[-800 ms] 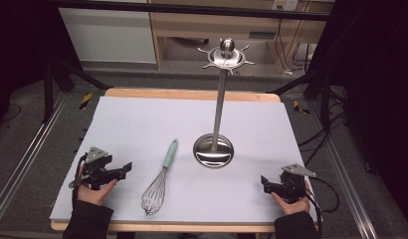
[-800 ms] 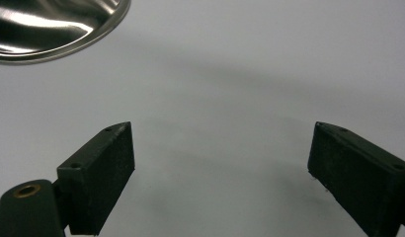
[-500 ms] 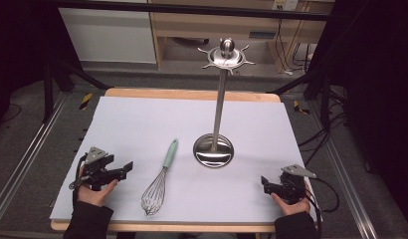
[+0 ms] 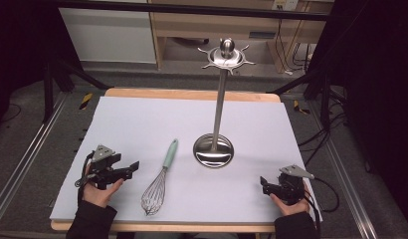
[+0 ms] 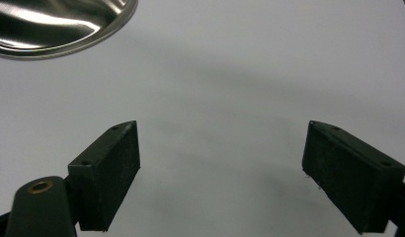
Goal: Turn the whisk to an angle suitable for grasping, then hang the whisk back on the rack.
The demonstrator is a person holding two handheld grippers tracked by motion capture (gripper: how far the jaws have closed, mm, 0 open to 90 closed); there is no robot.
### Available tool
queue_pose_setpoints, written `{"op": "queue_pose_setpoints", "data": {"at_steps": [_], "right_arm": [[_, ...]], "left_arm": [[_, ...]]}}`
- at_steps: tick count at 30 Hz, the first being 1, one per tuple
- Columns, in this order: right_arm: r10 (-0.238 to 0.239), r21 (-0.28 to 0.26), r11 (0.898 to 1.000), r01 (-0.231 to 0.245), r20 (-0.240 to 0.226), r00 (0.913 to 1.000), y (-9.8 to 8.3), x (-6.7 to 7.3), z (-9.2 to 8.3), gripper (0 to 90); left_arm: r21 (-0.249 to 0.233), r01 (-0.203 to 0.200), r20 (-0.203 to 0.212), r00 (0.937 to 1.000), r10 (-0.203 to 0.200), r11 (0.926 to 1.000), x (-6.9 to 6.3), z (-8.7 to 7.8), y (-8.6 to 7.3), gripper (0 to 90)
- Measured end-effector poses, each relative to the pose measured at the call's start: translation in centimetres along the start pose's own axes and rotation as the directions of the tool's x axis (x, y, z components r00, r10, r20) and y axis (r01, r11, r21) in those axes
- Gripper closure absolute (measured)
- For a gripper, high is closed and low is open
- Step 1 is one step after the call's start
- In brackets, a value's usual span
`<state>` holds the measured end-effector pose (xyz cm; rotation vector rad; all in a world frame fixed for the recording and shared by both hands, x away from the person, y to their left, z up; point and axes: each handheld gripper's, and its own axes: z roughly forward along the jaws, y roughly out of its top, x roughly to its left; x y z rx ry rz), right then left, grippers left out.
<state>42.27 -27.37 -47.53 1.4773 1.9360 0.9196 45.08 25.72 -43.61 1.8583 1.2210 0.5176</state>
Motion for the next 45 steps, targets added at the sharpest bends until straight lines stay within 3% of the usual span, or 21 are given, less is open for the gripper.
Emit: {"op": "queue_pose_setpoints", "data": {"at_steps": [20, 25, 33, 45], "right_arm": [[0.000, -0.001, 1.000, 0.000, 0.000, 1.0000, 0.0, 0.0, 0.0, 15.5], [-0.001, -0.008, 1.000, 0.001, 0.002, 1.0000, 0.0, 0.0, -0.1, 16.0], [0.004, -0.019, 1.000, -0.004, -0.003, 1.0000, 0.0, 0.1, -0.3, 17.2], [-0.004, -0.025, 1.000, 0.004, -0.009, 1.0000, 0.1, 0.1, -0.3, 18.7]], "left_arm": [[-0.022, -0.076, 0.053, 0.9957, 0.077, 0.9969, -2.9, -0.6, 2.4, 23.8], [-0.036, -0.076, 0.063, 0.9950, 0.078, 0.9965, -3.3, -0.7, 3.0, 25.5], [-0.029, -0.096, 0.064, 0.9932, 0.098, 0.9950, -4.3, -0.1, 4.1, 25.5], [0.020, -0.126, 0.071, 0.9897, 0.125, 0.9918, -5.8, 1.6, 5.7, 25.5]]}}
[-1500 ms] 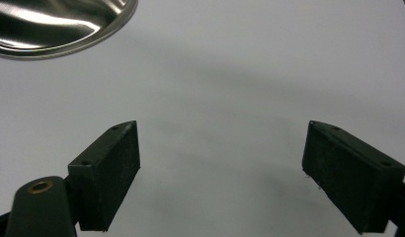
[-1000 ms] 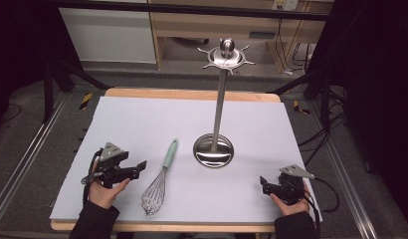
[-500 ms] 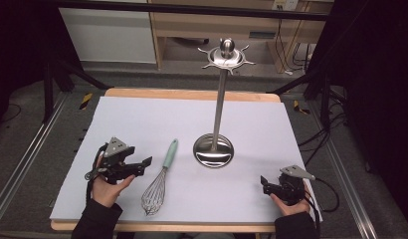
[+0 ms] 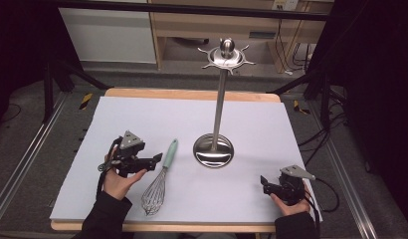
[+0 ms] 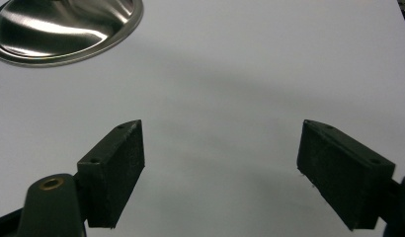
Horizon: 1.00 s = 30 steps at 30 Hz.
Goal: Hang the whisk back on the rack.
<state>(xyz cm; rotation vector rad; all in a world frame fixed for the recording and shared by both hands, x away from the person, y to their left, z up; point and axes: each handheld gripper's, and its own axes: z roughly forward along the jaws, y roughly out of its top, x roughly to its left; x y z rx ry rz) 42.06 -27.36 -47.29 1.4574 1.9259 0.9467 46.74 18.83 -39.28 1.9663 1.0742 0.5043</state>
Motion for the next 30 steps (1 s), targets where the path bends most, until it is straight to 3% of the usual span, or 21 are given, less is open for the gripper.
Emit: {"op": "queue_pose_setpoints", "data": {"at_steps": [14, 30], "right_arm": [[-0.005, -0.006, 1.000, 0.005, -0.003, 1.0000, 0.1, 0.3, -0.1, 19.5], [0.000, -0.006, 1.000, 0.000, -0.012, 0.9999, 0.1, 0.3, -0.1, 21.0]], "left_arm": [[0.084, -0.020, 0.013, 0.9997, 0.019, 0.9963, -1.0, 2.3, 0.9, 28.7], [0.187, -0.034, 0.006, 0.9994, 0.034, 0.9817, -1.3, 3.8, 1.8, 32.5]]}}
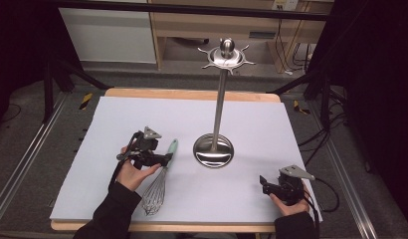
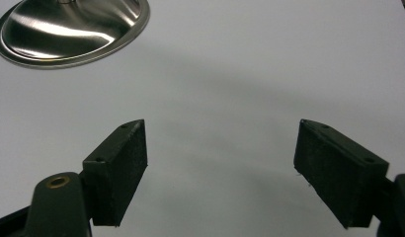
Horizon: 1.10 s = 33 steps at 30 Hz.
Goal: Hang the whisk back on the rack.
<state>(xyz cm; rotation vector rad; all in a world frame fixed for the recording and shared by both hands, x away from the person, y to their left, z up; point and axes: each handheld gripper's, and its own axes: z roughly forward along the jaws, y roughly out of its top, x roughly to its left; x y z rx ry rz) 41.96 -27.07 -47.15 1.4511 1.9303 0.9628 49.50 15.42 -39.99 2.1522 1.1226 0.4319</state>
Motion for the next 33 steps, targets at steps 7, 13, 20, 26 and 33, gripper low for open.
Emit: {"op": "queue_pose_setpoints", "data": {"at_steps": [7, 13, 20, 26, 33], "right_arm": [[0.002, 0.000, 1.000, -0.002, -0.003, 1.0000, 0.0, 0.0, 0.0, 23.1], [-0.006, 0.002, 1.000, 0.006, -0.004, 1.0000, 0.0, 0.0, 0.1, 25.2], [-0.003, 0.005, 1.000, 0.003, -0.007, 1.0000, 0.0, 0.0, 0.1, 25.4], [-0.003, 0.011, 1.000, 0.003, -0.012, 0.9999, 0.0, 0.1, 0.1, 25.8], [-0.003, 0.010, 1.000, 0.003, -0.014, 0.9999, 0.0, 0.1, 0.1, 26.2]], "left_arm": [[0.052, 0.013, -0.009, 0.9999, -0.012, 0.9986, 0.1, 1.5, -0.2, 33.0], [0.083, 0.021, -0.011, 0.9997, -0.020, 0.9964, 0.1, 2.2, -0.4, 35.1], [0.137, 0.035, -0.007, 0.9994, -0.035, 0.9899, 0.2, 3.2, -0.8, 40.6], [0.183, 0.053, 0.003, 0.9985, -0.054, 0.9818, 0.4, 4.1, -1.2, 45.3], [0.237, 0.051, 0.012, 0.9984, -0.055, 0.9701, 0.1, 5.2, -1.6, 52.1]]}}
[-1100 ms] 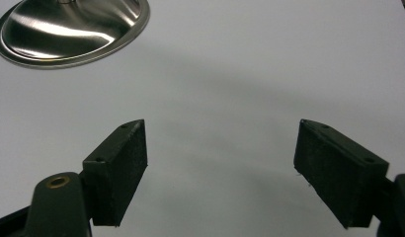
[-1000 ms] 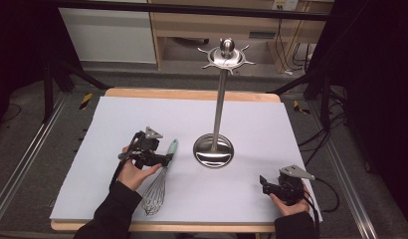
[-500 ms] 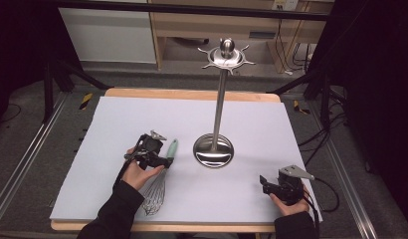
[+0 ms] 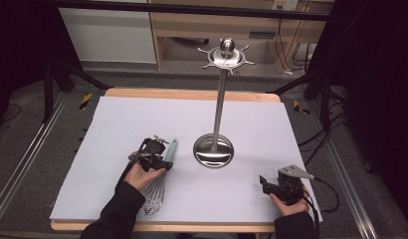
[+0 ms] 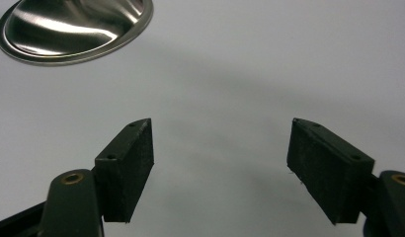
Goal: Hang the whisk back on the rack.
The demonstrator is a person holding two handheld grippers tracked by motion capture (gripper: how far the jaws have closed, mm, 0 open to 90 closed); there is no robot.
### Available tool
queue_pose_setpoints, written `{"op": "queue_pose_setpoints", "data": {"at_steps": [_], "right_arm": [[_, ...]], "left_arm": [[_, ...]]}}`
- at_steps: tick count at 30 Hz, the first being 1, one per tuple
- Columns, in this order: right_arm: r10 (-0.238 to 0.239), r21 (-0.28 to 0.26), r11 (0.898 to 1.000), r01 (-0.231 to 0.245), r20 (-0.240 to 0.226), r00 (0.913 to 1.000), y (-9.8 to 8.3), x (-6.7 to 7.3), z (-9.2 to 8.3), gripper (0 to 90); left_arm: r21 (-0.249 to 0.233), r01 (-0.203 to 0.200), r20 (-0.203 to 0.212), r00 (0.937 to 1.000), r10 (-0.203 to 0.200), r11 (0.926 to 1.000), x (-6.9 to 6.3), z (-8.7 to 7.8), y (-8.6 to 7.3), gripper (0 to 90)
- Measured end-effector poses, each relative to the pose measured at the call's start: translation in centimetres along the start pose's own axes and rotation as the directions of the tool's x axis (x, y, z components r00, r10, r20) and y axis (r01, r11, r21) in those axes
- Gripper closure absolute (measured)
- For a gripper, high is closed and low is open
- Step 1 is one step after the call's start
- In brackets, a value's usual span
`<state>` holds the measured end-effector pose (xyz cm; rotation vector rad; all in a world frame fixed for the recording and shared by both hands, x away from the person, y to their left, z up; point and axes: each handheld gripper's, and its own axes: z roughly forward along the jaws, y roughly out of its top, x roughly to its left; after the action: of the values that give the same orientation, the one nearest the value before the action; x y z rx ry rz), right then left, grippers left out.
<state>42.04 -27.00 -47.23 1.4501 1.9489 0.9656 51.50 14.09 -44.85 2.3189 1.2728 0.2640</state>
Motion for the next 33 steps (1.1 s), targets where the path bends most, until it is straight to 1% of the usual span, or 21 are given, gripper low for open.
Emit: {"op": "queue_pose_setpoints", "data": {"at_steps": [3, 4, 9, 11, 12, 13, 16, 18, 22, 25, 28, 29, 31, 33], "right_arm": [[-0.001, 0.001, 1.000, 0.001, -0.001, 1.0000, 0.0, 0.0, 0.0, 26.3], [-0.002, 0.001, 1.000, 0.002, -0.001, 1.0000, 0.0, 0.0, 0.0, 26.3], [-0.006, 0.002, 1.000, 0.006, 0.002, 1.0000, 0.0, 0.0, 0.1, 26.4], [-0.008, 0.002, 1.000, 0.008, 0.001, 1.0000, 0.0, 0.0, 0.1, 26.4], [-0.008, 0.002, 1.000, 0.008, 0.001, 1.0000, 0.0, 0.0, 0.1, 26.4], [-0.008, 0.002, 1.000, 0.008, 0.001, 1.0000, 0.0, 0.0, 0.1, 26.4], [-0.013, 0.003, 1.000, 0.013, -0.001, 0.9999, 0.0, 0.0, 0.1, 26.3], [-0.011, 0.005, 1.000, 0.011, -0.003, 0.9999, 0.0, 0.1, 0.1, 26.3], [-0.008, 0.010, 1.000, 0.008, -0.010, 0.9999, 0.0, 0.1, 0.1, 26.3], [-0.008, 0.011, 1.000, 0.008, -0.011, 0.9999, 0.0, 0.1, 0.1, 26.3], [-0.008, 0.012, 1.000, 0.008, -0.011, 0.9999, 0.0, 0.1, 0.1, 26.2], [-0.008, 0.012, 1.000, 0.008, -0.012, 0.9999, 0.0, 0.1, 0.1, 26.3], [-0.011, 0.011, 1.000, 0.011, -0.007, 0.9999, 0.0, 0.1, 0.2, 26.3], [-0.004, 0.012, 1.000, 0.004, -0.012, 0.9999, 0.0, 0.2, 0.1, 26.3]], "left_arm": [[0.020, 0.006, 0.010, 0.9999, -0.006, 0.9998, 0.0, 0.5, 0.0, 57.1], [0.020, 0.009, 0.010, 0.9999, -0.010, 0.9998, -0.1, 0.6, -0.1, 59.2], [0.033, 0.027, 0.006, 0.9996, -0.028, 0.9991, -0.1, 0.6, 0.1, 61.2], [0.040, 0.014, 0.007, 0.9999, -0.014, 0.9991, -0.2, 0.5, 0.1, 62.4], [0.051, -0.002, 0.015, 0.9999, 0.002, 0.9987, -0.4, 0.5, 0.2, 62.9], [0.051, -0.002, 0.015, 0.9999, 0.002, 0.9987, -0.4, 0.5, 0.2, 63.7], [0.065, -0.027, 0.010, 0.9996, 0.026, 0.9975, -0.8, 0.3, 0.1, 65.0], [0.069, -0.040, 0.009, 0.9992, 0.040, 0.9968, -0.9, 0.3, 0.0, 65.2], [0.067, -0.049, 0.008, 0.9988, 0.049, 0.9965, -1.1, 0.3, 0.0, 65.0], [0.056, -0.058, 0.009, 0.9983, 0.058, 0.9967, -1.1, 0.3, 0.0, 64.1], [0.041, -0.046, 0.029, 0.9986, 0.045, 0.9981, -1.1, -0.1, 0.0, 58.3], [0.038, -0.048, 0.027, 0.9985, 0.047, 0.9981, -1.0, -0.2, 0.0, 57.0], [0.031, -0.036, 0.031, 0.9989, 0.035, 0.9989, -1.1, -0.4, 0.1, 56.1], [0.033, -0.016, 0.038, 0.9992, 0.015, 0.9993, -1.1, -0.4, 0.1, 56.9]]}}
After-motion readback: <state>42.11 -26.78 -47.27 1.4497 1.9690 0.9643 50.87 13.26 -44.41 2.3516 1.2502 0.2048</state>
